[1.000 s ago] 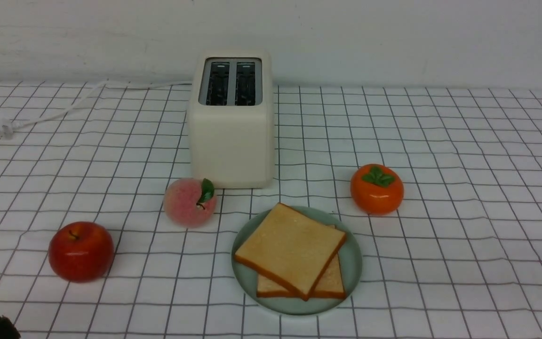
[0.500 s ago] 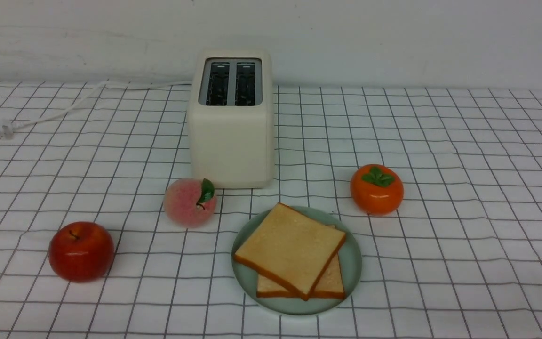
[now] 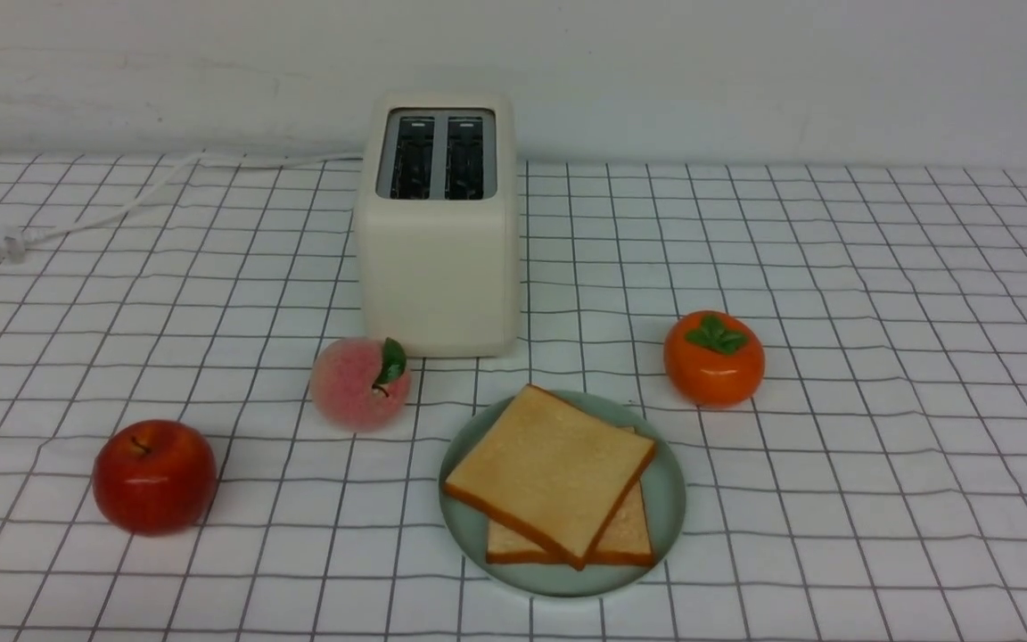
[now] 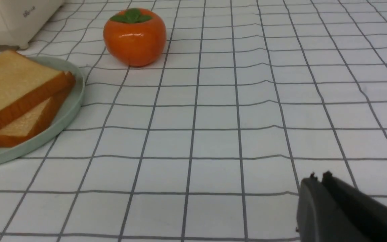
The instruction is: Take toasted bread from bread machine on white checkered table place on plate.
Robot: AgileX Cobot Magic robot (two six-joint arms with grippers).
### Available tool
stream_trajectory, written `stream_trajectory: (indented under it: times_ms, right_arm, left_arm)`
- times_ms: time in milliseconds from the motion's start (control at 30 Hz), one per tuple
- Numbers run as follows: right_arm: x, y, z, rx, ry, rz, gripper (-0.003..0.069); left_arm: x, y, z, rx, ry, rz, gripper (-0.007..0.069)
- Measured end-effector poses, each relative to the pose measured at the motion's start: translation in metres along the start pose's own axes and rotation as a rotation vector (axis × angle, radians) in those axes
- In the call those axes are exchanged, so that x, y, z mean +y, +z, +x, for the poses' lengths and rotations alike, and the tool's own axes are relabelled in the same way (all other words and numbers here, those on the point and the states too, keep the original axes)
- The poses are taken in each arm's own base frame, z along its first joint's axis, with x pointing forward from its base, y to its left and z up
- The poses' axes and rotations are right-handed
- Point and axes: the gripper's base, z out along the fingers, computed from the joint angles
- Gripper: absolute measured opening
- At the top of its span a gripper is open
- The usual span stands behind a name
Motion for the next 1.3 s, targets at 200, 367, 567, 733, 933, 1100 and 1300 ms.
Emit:
stream_trajectory:
  times_ms: [200,367,567,733,933,1100,1300]
  right_arm:
    - [0.0,0.0,0.0,0.003,-0.004,0.002,0.0008]
    - [0.0,0.0,0.0,0.004,-0.004,0.002,0.0008]
    - [0.0,0.0,0.0,0.004,-0.004,0.002,0.0013]
    - [0.0,0.0,0.0,0.004,-0.004,0.002,0.0015]
    - [0.0,0.0,0.0,0.004,-0.004,0.002,0.0022]
    - [0.0,0.0,0.0,0.004,-0.004,0.002,0.0028]
    - [0.0,0.0,0.0,0.004,-0.004,0.002,0.0035]
  left_arm:
    - [0.0,0.0,0.001,0.013,0.0,0.0,-0.0013]
    - [0.0,0.0,0.001,0.013,-0.001,0.001,-0.001]
    - [0.0,0.0,0.001,0.013,-0.001,0.001,-0.001]
    - [0.0,0.0,0.001,0.013,-0.001,0.001,-0.0003]
    - [0.0,0.0,0.001,0.013,-0.001,0.001,0.0001]
    - [0.003,0.002,0.003,-0.005,0.056,-0.026,0.0003]
    - [0.018,0.003,0.001,-0.109,0.125,-0.236,-0.0013]
